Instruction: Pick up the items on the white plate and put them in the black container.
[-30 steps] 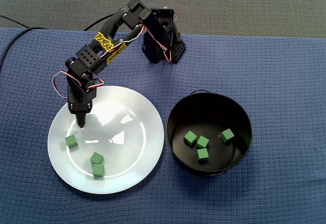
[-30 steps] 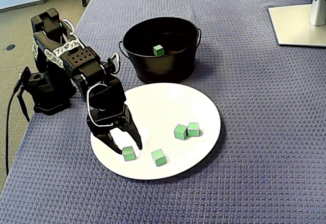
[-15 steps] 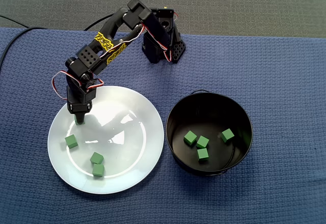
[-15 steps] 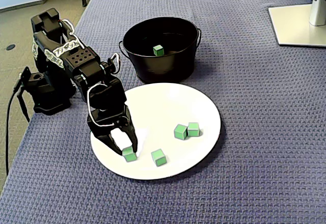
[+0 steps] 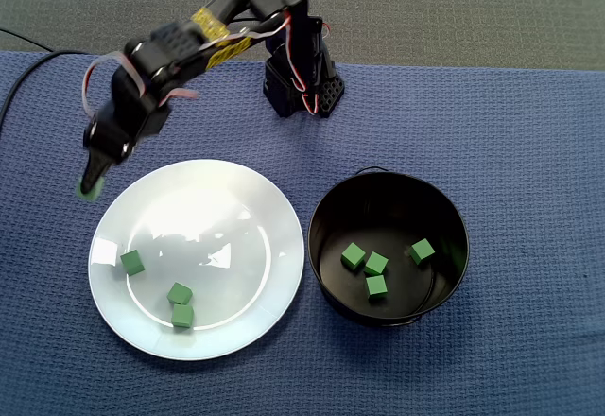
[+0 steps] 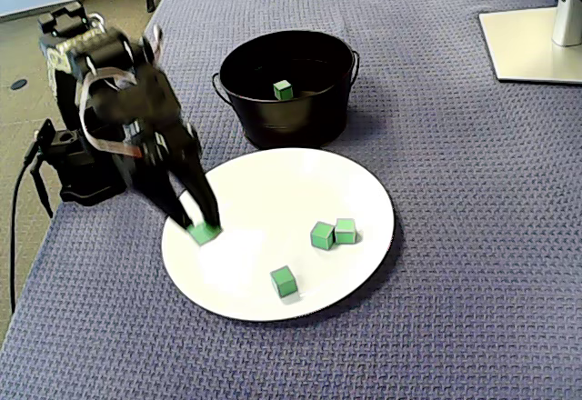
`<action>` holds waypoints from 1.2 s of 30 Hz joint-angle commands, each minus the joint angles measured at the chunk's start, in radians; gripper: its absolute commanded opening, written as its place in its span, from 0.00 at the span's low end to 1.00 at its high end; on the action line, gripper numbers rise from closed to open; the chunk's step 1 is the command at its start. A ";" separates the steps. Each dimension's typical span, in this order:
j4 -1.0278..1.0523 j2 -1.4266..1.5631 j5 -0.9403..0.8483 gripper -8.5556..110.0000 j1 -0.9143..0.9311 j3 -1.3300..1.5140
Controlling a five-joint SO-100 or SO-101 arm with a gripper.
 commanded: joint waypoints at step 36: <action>-0.118 0.644 -0.388 0.14 -1.154 0.841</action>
